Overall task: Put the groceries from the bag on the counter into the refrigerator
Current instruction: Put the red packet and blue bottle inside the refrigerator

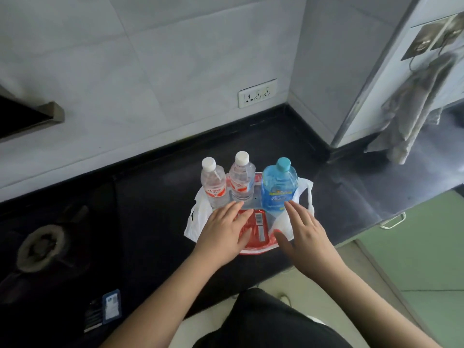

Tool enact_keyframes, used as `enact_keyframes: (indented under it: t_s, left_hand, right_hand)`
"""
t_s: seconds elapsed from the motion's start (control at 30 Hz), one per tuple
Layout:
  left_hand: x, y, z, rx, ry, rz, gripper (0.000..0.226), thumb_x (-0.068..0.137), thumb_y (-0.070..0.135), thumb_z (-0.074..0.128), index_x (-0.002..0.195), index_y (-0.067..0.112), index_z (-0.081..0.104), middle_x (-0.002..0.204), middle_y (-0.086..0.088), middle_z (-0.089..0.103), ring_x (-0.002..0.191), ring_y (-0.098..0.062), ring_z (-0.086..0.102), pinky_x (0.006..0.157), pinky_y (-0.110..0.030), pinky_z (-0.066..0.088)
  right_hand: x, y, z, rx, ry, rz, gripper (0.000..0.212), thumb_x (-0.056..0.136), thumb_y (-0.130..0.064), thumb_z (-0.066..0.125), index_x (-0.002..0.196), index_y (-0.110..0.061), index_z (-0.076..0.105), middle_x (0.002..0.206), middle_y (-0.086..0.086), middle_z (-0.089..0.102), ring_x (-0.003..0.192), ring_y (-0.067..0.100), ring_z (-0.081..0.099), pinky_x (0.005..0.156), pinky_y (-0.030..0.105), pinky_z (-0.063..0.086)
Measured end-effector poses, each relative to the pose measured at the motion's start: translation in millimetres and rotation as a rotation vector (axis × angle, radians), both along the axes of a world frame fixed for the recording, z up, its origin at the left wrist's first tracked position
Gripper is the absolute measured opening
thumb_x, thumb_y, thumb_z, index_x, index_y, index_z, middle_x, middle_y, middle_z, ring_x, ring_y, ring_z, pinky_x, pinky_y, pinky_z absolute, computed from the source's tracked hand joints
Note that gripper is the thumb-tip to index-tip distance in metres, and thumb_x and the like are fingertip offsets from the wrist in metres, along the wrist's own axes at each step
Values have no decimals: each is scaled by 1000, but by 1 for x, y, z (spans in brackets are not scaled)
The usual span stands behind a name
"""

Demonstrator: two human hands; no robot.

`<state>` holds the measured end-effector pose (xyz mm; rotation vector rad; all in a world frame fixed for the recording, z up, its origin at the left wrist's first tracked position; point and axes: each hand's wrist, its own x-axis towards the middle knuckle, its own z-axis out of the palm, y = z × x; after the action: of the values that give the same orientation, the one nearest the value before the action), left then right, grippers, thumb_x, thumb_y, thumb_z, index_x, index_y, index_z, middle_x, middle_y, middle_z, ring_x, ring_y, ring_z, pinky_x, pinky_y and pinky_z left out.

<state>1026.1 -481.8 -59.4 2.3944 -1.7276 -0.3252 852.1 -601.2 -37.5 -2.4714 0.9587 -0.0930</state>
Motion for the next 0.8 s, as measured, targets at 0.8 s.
enact_keyframes:
  t_s: [0.8]
  left_hand:
    - [16, -24, -93, 433, 65, 62, 99, 85, 40, 69, 155, 20, 2, 164, -6, 0, 150, -27, 1, 122, -43, 6]
  right_hand:
    - [53, -100, -23, 136, -121, 12, 99, 77, -35, 77, 152, -19, 13, 159, 1, 16, 145, 22, 16, 118, 46, 22]
